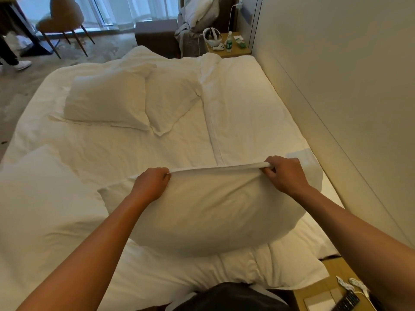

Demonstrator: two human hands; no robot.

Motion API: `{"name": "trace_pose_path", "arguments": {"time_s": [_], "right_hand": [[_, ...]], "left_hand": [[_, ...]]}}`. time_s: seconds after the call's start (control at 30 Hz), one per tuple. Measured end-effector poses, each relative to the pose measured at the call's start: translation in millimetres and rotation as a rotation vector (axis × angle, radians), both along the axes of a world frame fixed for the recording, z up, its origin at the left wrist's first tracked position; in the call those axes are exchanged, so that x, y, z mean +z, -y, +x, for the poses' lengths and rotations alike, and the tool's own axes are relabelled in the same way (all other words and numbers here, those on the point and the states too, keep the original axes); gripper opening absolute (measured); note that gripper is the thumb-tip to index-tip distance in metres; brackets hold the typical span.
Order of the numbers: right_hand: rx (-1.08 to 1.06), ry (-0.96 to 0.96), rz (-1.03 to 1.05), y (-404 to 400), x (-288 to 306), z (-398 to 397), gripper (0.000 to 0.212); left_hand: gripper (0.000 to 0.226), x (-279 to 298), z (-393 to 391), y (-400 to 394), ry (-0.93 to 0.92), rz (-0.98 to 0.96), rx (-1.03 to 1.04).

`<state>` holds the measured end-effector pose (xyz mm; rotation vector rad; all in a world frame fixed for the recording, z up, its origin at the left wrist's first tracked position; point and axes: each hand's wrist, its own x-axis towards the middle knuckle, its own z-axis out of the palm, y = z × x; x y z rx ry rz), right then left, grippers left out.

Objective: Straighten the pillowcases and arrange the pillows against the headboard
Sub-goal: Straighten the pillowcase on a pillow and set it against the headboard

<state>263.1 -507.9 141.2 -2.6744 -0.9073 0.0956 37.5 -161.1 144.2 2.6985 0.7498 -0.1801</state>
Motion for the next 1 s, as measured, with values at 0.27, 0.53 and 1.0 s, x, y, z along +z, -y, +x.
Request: {"name": "trace_pose_path", "arguments": {"time_s": [0.27, 0.53, 1.0], "right_hand": [[-0.119, -0.113, 0.197, 0, 5, -11, 0.027], [-0.337, -0.077, 0.397, 20, 34, -18, 0.026], [-0.603, 0.11, 0.409, 153, 82, -8, 0.026]], "left_hand": [[0.03, 12, 0, -2, 0.275, 0.046, 0.051], [0.033, 49, 39, 4, 0.448, 0.038, -0.084], [0.03, 95, 172, 102, 0.555, -0.082, -0.336]]}}
